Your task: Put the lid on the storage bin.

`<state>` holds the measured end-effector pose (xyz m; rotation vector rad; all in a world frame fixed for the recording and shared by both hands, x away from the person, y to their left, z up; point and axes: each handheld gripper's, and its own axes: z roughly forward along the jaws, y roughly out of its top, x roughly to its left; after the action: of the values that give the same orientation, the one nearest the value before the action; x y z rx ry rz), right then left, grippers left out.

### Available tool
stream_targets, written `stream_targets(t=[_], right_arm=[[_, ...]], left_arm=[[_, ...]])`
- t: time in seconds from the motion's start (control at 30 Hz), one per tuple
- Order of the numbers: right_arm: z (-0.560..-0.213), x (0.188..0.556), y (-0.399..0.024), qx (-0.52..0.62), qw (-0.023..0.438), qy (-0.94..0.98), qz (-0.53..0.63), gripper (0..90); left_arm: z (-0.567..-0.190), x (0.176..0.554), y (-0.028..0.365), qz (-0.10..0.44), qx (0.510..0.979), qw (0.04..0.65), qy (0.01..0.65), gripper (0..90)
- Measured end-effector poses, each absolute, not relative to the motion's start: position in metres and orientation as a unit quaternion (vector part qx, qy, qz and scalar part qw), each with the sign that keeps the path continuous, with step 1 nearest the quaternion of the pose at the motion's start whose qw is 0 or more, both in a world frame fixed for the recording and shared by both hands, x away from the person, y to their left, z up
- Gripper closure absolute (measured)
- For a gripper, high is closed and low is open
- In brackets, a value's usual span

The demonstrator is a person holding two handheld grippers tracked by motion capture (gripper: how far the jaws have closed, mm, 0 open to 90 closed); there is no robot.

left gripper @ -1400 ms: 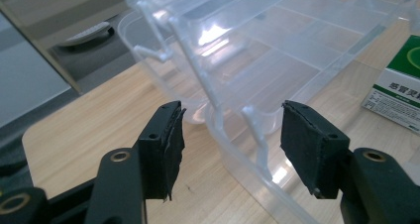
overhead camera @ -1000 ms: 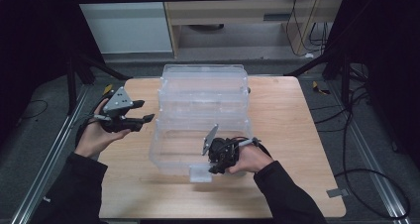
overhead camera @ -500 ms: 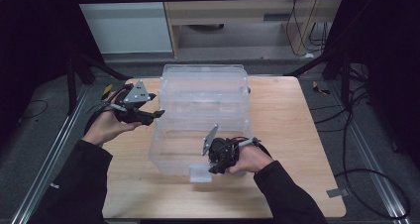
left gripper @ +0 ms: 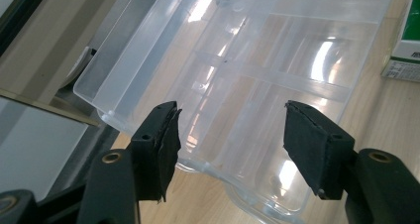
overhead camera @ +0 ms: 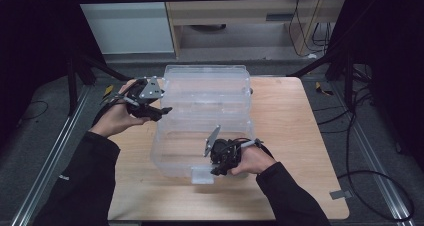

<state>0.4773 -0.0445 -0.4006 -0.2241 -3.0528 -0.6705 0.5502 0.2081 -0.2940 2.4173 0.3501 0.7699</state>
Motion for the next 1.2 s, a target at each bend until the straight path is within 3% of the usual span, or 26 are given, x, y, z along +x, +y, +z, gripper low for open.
stream_targets(t=[0.83, 1.2], right_arm=[[-0.401, 0.477, -0.044, -0.071, 0.004, -0.974, -0.213, 71.1], [-0.401, 0.478, -0.045, -0.070, 0.005, -0.974, -0.214, 71.1]], left_arm=[[-0.303, 0.574, 0.165, 0.305, 0.924, 0.227, 0.054, 43.5], [-0.315, 0.585, 0.154, 0.322, 0.924, 0.202, 0.030, 54.5]])
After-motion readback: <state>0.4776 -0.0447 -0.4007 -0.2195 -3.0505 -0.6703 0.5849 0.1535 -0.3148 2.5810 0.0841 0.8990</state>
